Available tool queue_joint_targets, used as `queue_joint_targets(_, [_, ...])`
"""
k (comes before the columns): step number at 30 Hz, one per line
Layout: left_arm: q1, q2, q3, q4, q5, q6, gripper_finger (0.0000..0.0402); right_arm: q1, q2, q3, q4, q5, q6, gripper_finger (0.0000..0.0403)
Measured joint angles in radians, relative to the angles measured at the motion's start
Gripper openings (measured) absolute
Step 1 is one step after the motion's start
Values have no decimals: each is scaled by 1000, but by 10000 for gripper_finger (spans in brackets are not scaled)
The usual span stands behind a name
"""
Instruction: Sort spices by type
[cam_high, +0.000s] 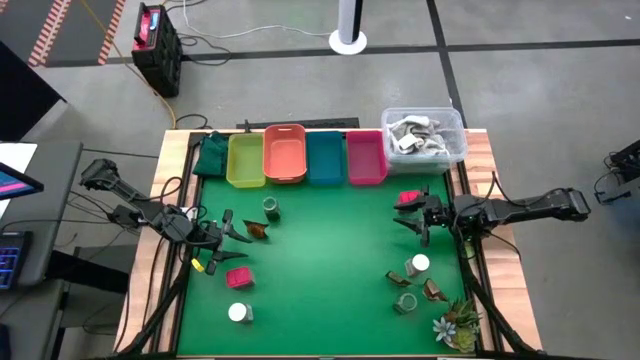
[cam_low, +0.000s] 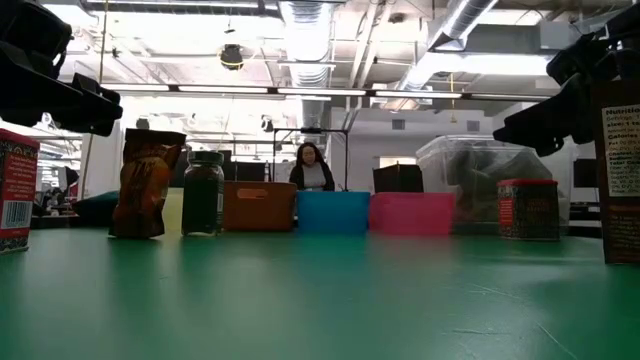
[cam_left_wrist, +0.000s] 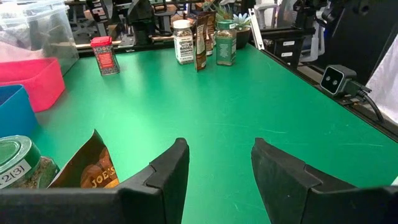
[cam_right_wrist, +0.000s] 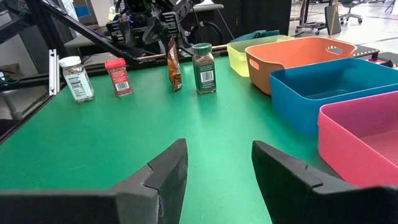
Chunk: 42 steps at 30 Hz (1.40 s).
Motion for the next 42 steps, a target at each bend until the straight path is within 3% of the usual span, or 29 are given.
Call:
queue_joint_targets(25, [0,0,0,24,-2,7,164,-12,0,0,56,1,4,207])
queue_joint_targets(35, [1,0,2,23,-23,-218,164,-13,-1,0,192,1,187,207])
queue_joint_targets(42, [1,-2,72,39,-32,-139,164,-13,-1,39,185,-22,193,207])
